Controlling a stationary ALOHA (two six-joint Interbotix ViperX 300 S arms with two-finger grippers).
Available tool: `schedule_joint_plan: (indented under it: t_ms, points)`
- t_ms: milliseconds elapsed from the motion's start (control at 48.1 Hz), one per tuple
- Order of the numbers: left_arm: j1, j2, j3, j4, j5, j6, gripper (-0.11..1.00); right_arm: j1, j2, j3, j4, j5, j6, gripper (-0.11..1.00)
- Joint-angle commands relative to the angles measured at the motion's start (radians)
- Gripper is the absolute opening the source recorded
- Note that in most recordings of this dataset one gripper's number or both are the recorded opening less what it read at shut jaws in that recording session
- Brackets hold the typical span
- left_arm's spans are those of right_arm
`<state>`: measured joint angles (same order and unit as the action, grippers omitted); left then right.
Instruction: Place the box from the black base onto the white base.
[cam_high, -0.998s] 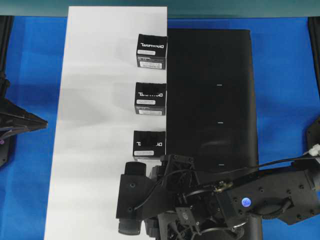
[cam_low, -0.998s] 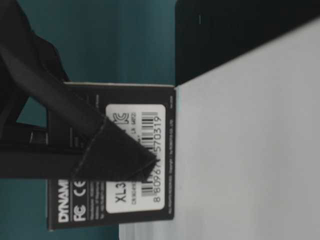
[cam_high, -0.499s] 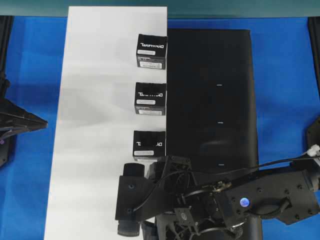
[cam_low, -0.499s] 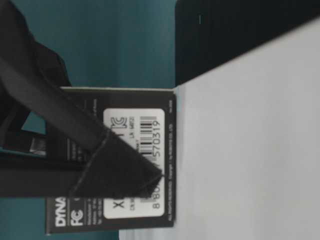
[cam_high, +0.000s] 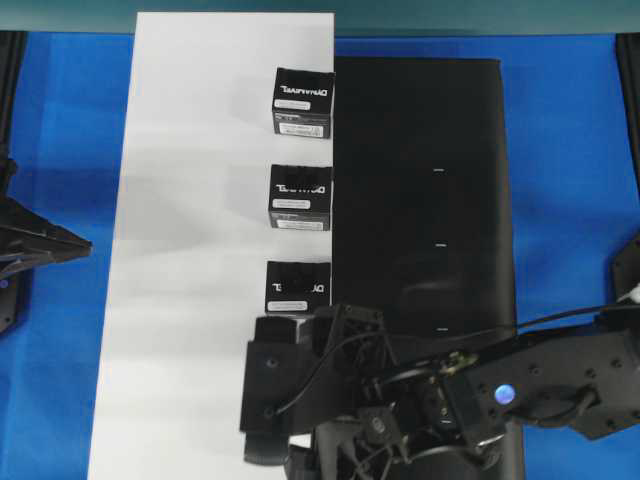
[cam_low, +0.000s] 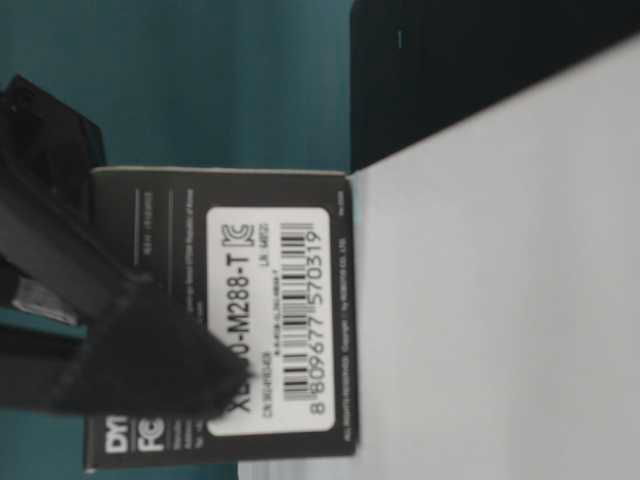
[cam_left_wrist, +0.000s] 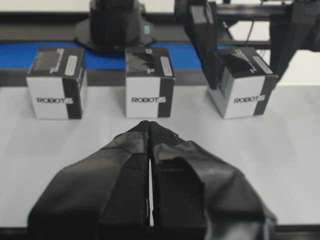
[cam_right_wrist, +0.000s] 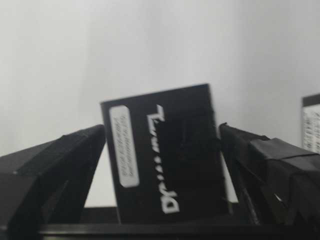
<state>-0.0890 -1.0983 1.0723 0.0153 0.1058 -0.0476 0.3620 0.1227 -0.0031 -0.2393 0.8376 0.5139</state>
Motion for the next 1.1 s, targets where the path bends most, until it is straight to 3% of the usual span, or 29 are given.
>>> schedule_joint_plan:
  t_ms: [0, 395, 749, 1081]
  points:
    - [-0.002, 0.000, -0.031, 0.003, 0.000, -0.003, -0.03, -0.005, -0.032, -0.008, -0.005, -0.008, 0.003, 1.00]
    - [-0.006, -0.011, -0.035, 0.003, 0.018, -0.002, -0.03, 0.005, -0.181, -0.017, -0.025, -0.048, -0.002, 1.00]
    - [-0.005, -0.014, -0.035, 0.003, 0.029, -0.006, -0.03, -0.020, -0.400, 0.181, -0.123, -0.066, 0.012, 1.00]
    - [-0.005, -0.015, -0.035, 0.003, 0.038, -0.002, -0.03, -0.123, -0.647, 0.446, -0.133, -0.249, 0.011, 1.00]
